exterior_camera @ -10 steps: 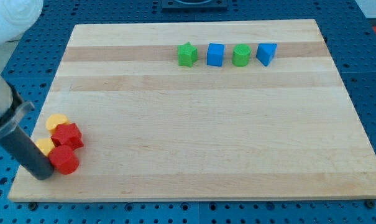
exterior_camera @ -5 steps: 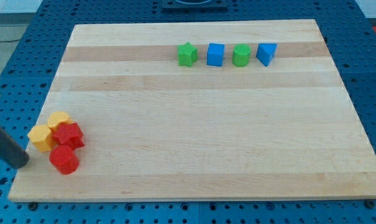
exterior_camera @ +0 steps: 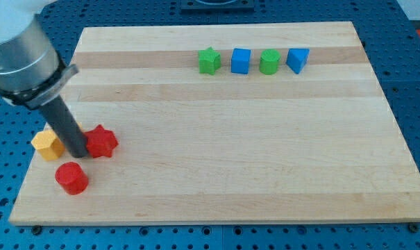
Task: Move the red star diagonal bottom left to the blue triangle
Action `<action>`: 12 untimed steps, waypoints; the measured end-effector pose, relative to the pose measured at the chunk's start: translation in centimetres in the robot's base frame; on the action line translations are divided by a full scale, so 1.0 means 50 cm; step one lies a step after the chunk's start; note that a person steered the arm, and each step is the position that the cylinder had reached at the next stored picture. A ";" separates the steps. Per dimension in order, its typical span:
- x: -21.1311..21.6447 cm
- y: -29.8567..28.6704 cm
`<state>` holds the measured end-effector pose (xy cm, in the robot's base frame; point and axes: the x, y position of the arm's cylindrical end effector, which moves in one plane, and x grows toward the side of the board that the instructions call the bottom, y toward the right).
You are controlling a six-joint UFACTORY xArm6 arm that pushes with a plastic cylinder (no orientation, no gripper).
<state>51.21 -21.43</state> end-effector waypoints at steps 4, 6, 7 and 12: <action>-0.043 0.027; -0.076 0.054; -0.051 0.077; -0.058 0.161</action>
<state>48.33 -13.37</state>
